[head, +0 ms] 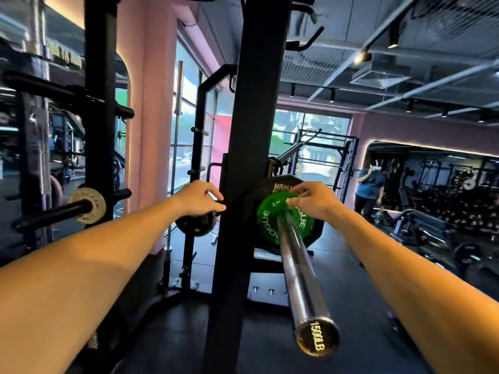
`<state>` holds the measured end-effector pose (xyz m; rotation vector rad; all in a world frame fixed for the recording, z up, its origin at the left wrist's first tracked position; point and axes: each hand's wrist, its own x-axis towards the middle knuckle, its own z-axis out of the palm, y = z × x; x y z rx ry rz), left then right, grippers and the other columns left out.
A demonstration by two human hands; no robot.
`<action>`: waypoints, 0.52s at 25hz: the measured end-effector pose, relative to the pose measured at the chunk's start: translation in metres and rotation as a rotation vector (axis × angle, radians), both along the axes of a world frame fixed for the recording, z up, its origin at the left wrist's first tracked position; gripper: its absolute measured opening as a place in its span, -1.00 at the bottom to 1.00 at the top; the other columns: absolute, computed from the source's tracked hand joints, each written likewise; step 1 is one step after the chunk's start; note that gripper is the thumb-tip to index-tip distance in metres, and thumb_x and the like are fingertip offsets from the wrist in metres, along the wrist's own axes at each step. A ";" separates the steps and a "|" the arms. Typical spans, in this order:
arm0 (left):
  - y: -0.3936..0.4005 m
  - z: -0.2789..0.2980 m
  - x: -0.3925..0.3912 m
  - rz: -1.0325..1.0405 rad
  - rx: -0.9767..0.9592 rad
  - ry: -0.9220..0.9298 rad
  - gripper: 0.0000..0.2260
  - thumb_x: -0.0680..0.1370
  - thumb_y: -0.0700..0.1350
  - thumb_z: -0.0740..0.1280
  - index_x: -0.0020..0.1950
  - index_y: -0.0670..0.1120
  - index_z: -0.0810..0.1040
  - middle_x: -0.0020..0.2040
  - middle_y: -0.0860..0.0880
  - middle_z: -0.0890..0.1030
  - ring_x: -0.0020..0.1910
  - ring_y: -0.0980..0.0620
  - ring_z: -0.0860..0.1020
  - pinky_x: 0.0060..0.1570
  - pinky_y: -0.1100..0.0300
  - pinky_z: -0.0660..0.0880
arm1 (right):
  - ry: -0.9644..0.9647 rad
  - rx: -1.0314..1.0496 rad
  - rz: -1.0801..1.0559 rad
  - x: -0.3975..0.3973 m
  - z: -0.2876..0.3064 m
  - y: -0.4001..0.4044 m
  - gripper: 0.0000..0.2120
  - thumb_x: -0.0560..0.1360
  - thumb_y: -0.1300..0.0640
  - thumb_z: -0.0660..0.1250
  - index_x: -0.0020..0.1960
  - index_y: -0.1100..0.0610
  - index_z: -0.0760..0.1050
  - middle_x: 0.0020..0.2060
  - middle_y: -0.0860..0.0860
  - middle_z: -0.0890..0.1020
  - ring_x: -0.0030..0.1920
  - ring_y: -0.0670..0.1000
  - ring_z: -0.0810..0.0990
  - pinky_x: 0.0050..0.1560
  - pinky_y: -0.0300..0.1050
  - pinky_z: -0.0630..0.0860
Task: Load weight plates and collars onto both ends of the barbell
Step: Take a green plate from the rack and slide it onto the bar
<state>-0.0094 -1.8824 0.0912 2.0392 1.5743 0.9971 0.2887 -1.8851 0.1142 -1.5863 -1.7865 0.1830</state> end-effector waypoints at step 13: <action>-0.075 -0.049 -0.289 0.062 -0.043 -0.007 -0.87 0.47 -0.15 0.54 -0.02 -0.14 0.69 -0.27 -0.12 0.59 -0.25 -0.06 0.54 -0.19 0.13 0.54 | -0.215 -0.153 0.230 -0.296 -0.046 -0.049 -0.80 0.42 -0.02 0.52 0.03 -0.03 0.66 -0.08 -0.03 0.65 -0.06 -0.01 0.60 -0.01 -0.17 0.50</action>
